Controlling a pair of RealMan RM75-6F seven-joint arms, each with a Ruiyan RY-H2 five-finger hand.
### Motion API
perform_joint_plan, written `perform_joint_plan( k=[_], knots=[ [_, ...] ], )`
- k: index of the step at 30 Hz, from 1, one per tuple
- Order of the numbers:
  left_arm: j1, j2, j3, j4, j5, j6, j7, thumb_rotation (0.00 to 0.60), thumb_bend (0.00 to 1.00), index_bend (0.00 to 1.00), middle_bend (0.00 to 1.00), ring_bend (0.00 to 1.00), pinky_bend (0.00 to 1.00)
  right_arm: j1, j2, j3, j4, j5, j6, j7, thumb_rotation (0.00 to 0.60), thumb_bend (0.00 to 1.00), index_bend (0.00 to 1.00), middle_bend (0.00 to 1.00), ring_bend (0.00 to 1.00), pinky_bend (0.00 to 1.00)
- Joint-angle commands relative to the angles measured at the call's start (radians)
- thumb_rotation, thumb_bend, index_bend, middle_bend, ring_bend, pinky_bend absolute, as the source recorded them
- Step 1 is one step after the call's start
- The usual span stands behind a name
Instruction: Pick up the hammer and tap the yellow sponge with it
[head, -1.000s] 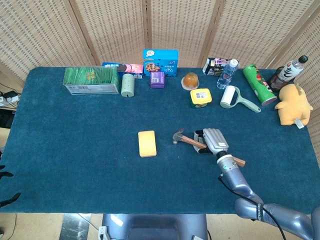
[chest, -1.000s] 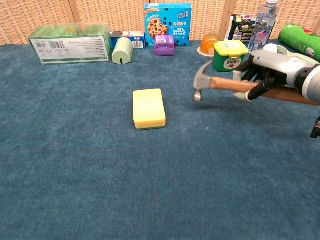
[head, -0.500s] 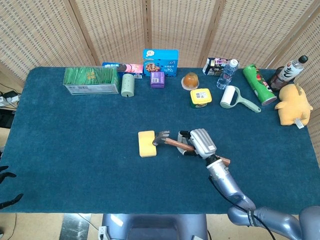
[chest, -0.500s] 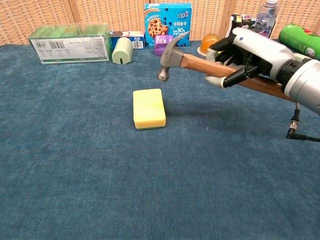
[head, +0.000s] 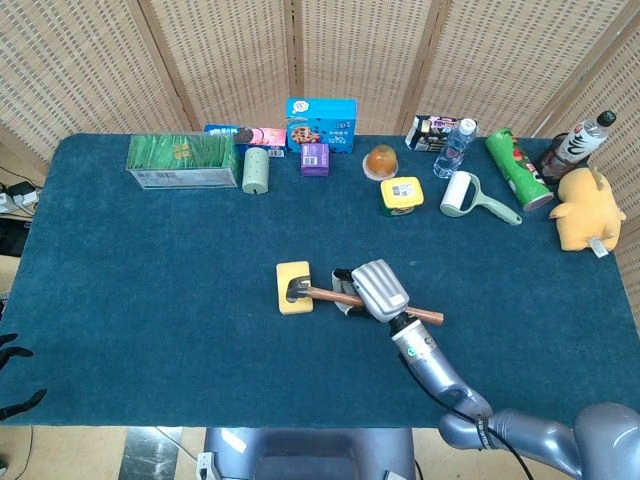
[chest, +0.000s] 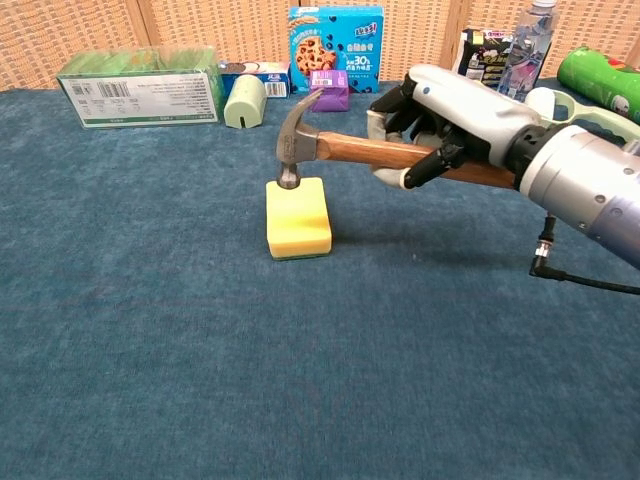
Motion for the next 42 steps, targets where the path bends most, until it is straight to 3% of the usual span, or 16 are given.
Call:
perform_joint_plan(
  k=[1, 11, 22, 25, 33, 42],
  knots=[
    [0.002, -0.003, 0.000, 0.006, -0.002, -0.001, -0.005, 0.600, 0.14, 0.37, 0.19, 0.08, 0.08, 0.016, -0.008, 0.011, 0.006, 0.015, -0.018, -0.025, 0.600, 0.44, 0.89, 1.00, 1.00, 1.00],
    [0.000, -0.012, -0.002, 0.030, -0.012, -0.019, -0.023, 0.600, 0.14, 0.37, 0.19, 0.08, 0.08, 0.055, -0.041, 0.038, 0.050, 0.059, -0.053, -0.071, 0.600, 0.44, 0.90, 1.00, 1.00, 1.00],
    [0.005, -0.009, -0.005, 0.041, -0.022, -0.025, -0.035, 0.600, 0.14, 0.37, 0.19, 0.08, 0.08, 0.145, -0.082, 0.002, 0.158, 0.055, -0.163, -0.281, 0.600, 0.44, 0.90, 1.00, 1.00, 1.00],
    [0.004, -0.010, -0.005, 0.042, -0.017, -0.022, -0.036, 0.600, 0.14, 0.37, 0.19, 0.08, 0.08, 0.151, -0.066, 0.005, 0.114, 0.069, -0.178, -0.297, 0.600, 0.44, 0.90, 1.00, 1.00, 1.00],
    [-0.001, -0.014, -0.004, 0.043, -0.010, -0.027, -0.035, 0.600, 0.14, 0.37, 0.19, 0.08, 0.08, 0.132, -0.004, 0.042, -0.035, 0.069, -0.121, -0.197, 0.600, 0.44, 0.90, 1.00, 1.00, 1.00],
    [0.001, -0.013, -0.003, 0.035, -0.005, -0.020, -0.029, 0.600, 0.14, 0.37, 0.19, 0.08, 0.08, 0.113, 0.045, 0.064, -0.112, 0.107, -0.106, -0.148, 0.600, 0.44, 0.90, 1.00, 1.00, 1.00]
  ],
)
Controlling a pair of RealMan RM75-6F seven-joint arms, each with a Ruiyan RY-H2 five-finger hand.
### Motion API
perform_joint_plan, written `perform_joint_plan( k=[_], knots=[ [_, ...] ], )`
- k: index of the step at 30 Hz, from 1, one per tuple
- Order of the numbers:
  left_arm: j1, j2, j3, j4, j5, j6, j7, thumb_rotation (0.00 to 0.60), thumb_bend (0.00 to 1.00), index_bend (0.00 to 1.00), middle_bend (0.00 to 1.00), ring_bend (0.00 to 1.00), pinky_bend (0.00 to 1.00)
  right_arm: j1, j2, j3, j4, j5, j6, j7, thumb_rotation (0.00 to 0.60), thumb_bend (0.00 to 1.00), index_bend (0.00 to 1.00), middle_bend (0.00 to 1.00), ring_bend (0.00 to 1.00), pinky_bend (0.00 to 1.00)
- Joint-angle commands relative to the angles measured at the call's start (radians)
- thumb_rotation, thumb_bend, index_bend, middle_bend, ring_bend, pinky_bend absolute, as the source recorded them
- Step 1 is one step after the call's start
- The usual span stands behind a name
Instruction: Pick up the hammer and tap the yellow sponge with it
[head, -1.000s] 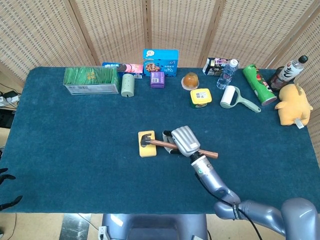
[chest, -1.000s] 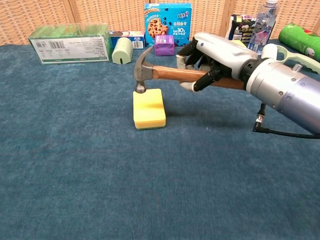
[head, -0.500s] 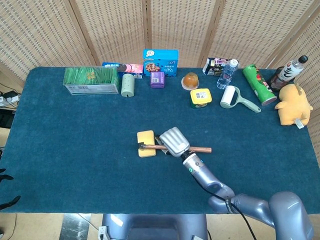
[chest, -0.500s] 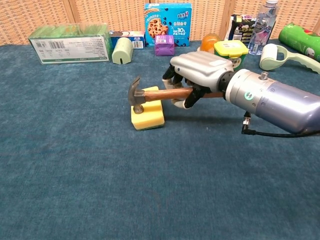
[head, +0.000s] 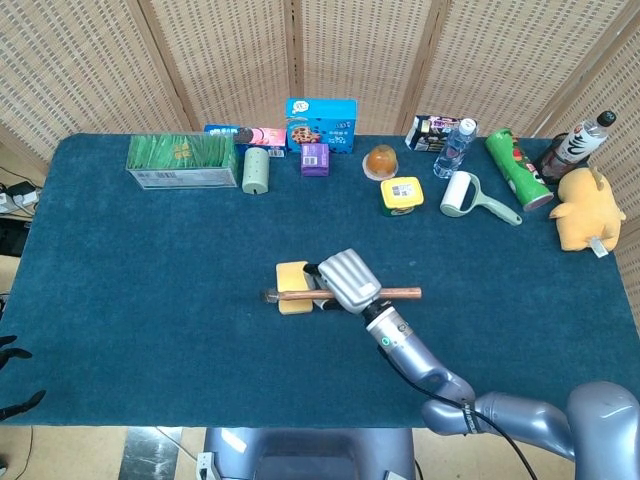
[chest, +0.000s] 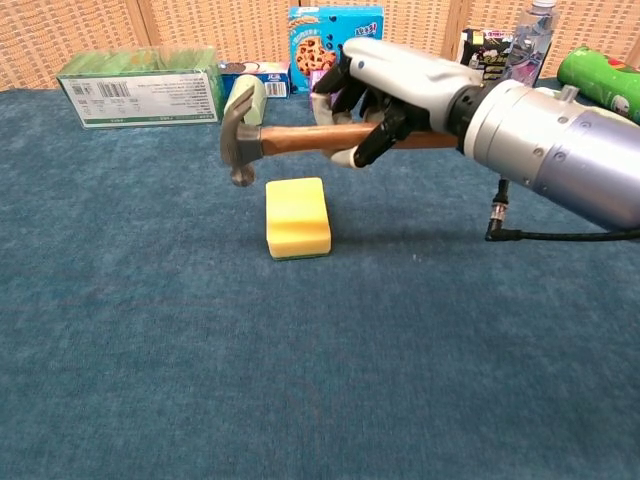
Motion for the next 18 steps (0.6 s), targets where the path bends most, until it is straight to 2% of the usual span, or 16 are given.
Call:
perform_joint_plan(
  k=[1, 18],
  knots=[
    [0.001, 0.001, 0.001, -0.002, 0.001, 0.002, 0.002, 0.600, 0.14, 0.37, 0.19, 0.08, 0.08, -0.008, 0.010, 0.006, -0.016, 0.019, 0.000, 0.025, 0.600, 0.44, 0.90, 1.00, 1.00, 1.00],
    [-0.001, 0.001, 0.000, -0.008, 0.002, 0.001, 0.010, 0.600, 0.14, 0.37, 0.19, 0.08, 0.08, -0.008, 0.041, 0.001, -0.030, 0.046, -0.017, 0.070, 0.600, 0.44, 0.91, 1.00, 1.00, 1.00]
  ],
)
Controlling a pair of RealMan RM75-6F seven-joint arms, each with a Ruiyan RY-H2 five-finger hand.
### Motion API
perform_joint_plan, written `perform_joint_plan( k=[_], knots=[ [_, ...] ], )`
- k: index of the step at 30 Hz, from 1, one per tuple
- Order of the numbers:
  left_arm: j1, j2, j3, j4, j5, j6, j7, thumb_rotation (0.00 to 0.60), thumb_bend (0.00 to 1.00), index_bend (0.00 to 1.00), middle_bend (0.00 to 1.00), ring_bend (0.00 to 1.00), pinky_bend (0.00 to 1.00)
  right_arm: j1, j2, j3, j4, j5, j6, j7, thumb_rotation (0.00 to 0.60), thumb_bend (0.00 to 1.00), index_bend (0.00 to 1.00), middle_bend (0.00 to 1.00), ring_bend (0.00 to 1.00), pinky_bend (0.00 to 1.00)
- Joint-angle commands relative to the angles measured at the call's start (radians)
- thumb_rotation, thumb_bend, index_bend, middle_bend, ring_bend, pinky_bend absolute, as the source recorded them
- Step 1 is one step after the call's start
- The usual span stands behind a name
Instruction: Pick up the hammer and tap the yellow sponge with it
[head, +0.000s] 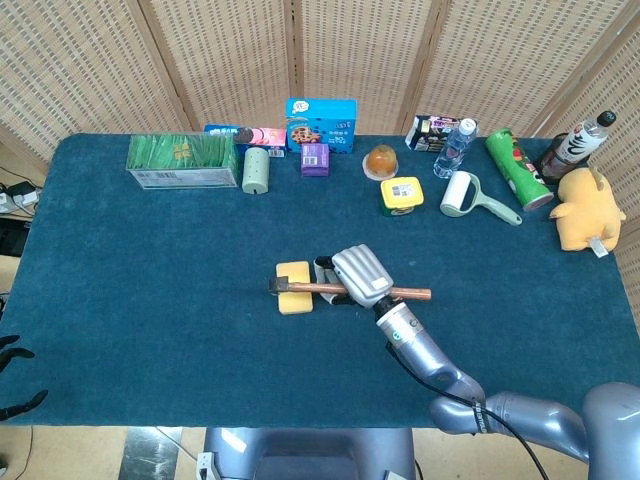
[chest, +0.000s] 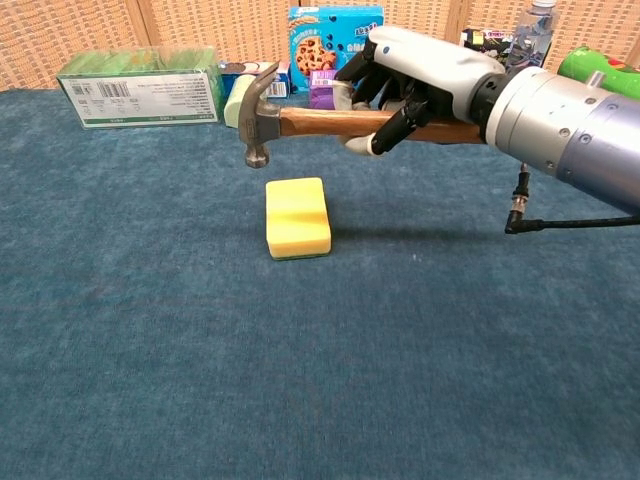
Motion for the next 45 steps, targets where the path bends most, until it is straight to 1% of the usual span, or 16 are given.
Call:
perform_joint_plan(
  k=[1, 8, 13, 17, 22, 26, 27, 30, 35, 40, 45],
  knots=[
    [0.000, 0.000, 0.000, 0.001, -0.001, -0.001, -0.001, 0.600, 0.14, 0.37, 0.19, 0.08, 0.08, 0.004, -0.004, -0.004, 0.009, -0.003, -0.003, 0.013, 0.600, 0.44, 0.91, 1.00, 1.00, 1.00],
    [-0.002, -0.001, -0.001, 0.004, -0.004, -0.007, 0.000, 0.600, 0.14, 0.37, 0.19, 0.08, 0.08, 0.011, -0.012, -0.014, 0.038, -0.006, -0.012, 0.030, 0.600, 0.44, 0.91, 1.00, 1.00, 1.00],
    [-0.002, -0.002, -0.001, 0.007, -0.009, -0.013, -0.001, 0.600, 0.14, 0.37, 0.19, 0.08, 0.08, 0.022, -0.028, -0.030, 0.079, -0.012, -0.018, -0.009, 0.600, 0.44, 0.91, 1.00, 1.00, 1.00],
    [-0.002, -0.005, -0.001, 0.010, -0.013, -0.017, -0.002, 0.600, 0.14, 0.37, 0.19, 0.08, 0.08, 0.029, -0.046, -0.039, 0.105, 0.007, -0.043, -0.023, 0.600, 0.44, 0.91, 1.00, 1.00, 1.00],
    [-0.004, -0.007, -0.002, 0.014, -0.014, -0.021, -0.003, 0.600, 0.14, 0.37, 0.19, 0.08, 0.08, 0.050, -0.094, -0.076, 0.200, 0.026, -0.090, -0.129, 0.600, 0.44, 0.91, 1.00, 1.00, 1.00],
    [-0.003, -0.006, -0.004, 0.017, -0.017, -0.022, -0.005, 0.600, 0.14, 0.37, 0.19, 0.08, 0.08, 0.058, -0.106, -0.093, 0.235, 0.037, -0.102, -0.220, 0.600, 0.44, 0.91, 1.00, 1.00, 1.00],
    [-0.003, -0.006, -0.004, 0.018, -0.018, -0.022, -0.007, 0.600, 0.14, 0.37, 0.19, 0.08, 0.08, 0.055, -0.106, -0.088, 0.224, 0.049, -0.102, -0.224, 0.600, 0.44, 0.91, 1.00, 1.00, 1.00],
    [-0.005, -0.007, -0.004, 0.020, -0.015, -0.024, -0.010, 0.600, 0.14, 0.37, 0.19, 0.08, 0.08, 0.041, -0.074, -0.045, 0.144, 0.066, -0.078, -0.153, 0.600, 0.44, 0.91, 1.00, 1.00, 1.00],
    [-0.011, -0.011, -0.002, 0.018, -0.008, -0.028, -0.006, 0.600, 0.14, 0.37, 0.19, 0.08, 0.08, 0.024, -0.005, -0.013, 0.040, 0.076, -0.074, -0.073, 0.600, 0.44, 0.91, 1.00, 1.00, 1.00],
    [-0.013, -0.011, -0.001, 0.010, -0.004, -0.027, 0.003, 0.600, 0.14, 0.37, 0.19, 0.08, 0.08, 0.008, 0.038, -0.015, 0.010, 0.078, -0.071, -0.042, 0.600, 0.44, 0.91, 1.00, 1.00, 1.00],
    [-0.015, -0.008, 0.000, -0.002, -0.001, -0.026, 0.017, 0.600, 0.14, 0.37, 0.19, 0.08, 0.08, -0.010, 0.061, -0.033, 0.022, 0.071, -0.059, -0.035, 0.600, 0.44, 0.91, 1.00, 1.00, 1.00]
  ],
)
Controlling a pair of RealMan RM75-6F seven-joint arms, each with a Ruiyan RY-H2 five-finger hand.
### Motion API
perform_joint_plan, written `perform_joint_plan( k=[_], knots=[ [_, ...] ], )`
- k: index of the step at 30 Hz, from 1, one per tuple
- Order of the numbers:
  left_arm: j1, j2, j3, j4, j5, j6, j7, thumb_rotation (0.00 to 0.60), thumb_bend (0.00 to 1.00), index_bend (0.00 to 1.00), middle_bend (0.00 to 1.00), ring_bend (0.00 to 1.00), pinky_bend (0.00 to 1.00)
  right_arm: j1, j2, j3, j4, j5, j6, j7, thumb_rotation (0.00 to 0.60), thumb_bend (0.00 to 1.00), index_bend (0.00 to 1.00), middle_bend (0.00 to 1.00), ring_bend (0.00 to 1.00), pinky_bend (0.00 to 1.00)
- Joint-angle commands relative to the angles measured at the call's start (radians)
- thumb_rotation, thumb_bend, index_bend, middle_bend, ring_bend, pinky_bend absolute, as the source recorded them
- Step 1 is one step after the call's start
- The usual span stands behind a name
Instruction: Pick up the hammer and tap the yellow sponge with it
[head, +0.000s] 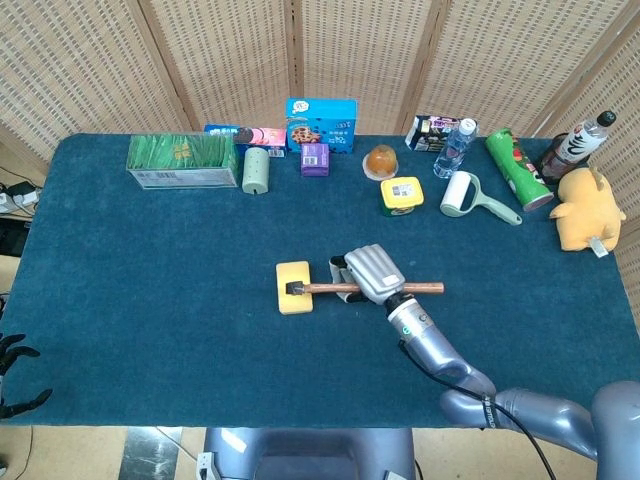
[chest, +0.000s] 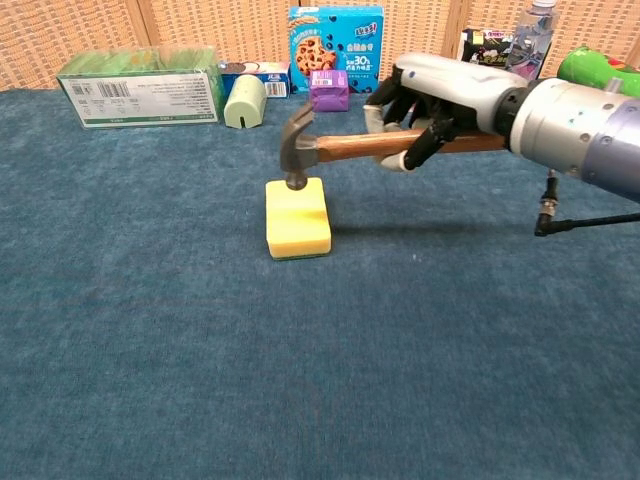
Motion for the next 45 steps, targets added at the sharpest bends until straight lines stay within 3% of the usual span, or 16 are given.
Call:
perform_joint_plan(
  k=[1, 18, 23, 29, 34, 41, 45],
  knots=[
    [0.000, 0.002, 0.000, -0.006, 0.001, 0.002, 0.006, 0.600, 0.14, 0.37, 0.19, 0.08, 0.08, -0.012, 0.009, -0.010, 0.012, -0.004, 0.009, 0.005, 0.600, 0.44, 0.91, 1.00, 1.00, 1.00],
    [-0.007, 0.010, 0.003, -0.044, 0.006, 0.002, 0.049, 0.600, 0.14, 0.37, 0.19, 0.08, 0.08, -0.104, 0.076, -0.110, 0.141, -0.054, 0.023, 0.090, 0.600, 0.44, 0.90, 1.00, 1.00, 0.99],
    [-0.009, 0.012, 0.004, -0.059, 0.008, 0.006, 0.065, 0.600, 0.14, 0.37, 0.19, 0.08, 0.08, -0.129, 0.081, -0.141, 0.199, -0.081, 0.032, 0.103, 0.600, 0.44, 0.88, 1.00, 1.00, 0.89],
    [-0.009, 0.015, 0.005, -0.076, 0.012, 0.012, 0.083, 0.600, 0.14, 0.37, 0.19, 0.08, 0.08, -0.153, 0.089, -0.167, 0.253, -0.121, 0.050, 0.144, 0.600, 0.43, 0.77, 0.97, 0.99, 0.73],
    [-0.011, 0.016, 0.007, -0.090, 0.014, 0.012, 0.098, 0.600, 0.14, 0.37, 0.19, 0.08, 0.08, -0.178, 0.084, -0.187, 0.318, -0.175, 0.102, 0.217, 0.600, 0.43, 0.62, 0.79, 0.83, 0.59],
    [-0.012, 0.018, 0.009, -0.103, 0.017, 0.017, 0.114, 0.600, 0.14, 0.37, 0.19, 0.08, 0.08, -0.196, 0.067, -0.209, 0.396, -0.219, 0.126, 0.297, 0.600, 0.42, 0.54, 0.67, 0.65, 0.47],
    [-0.010, 0.020, 0.009, -0.108, 0.018, 0.022, 0.118, 0.600, 0.14, 0.37, 0.19, 0.08, 0.08, -0.200, 0.059, -0.216, 0.427, -0.230, 0.125, 0.324, 0.600, 0.40, 0.43, 0.57, 0.54, 0.40]
  ],
)
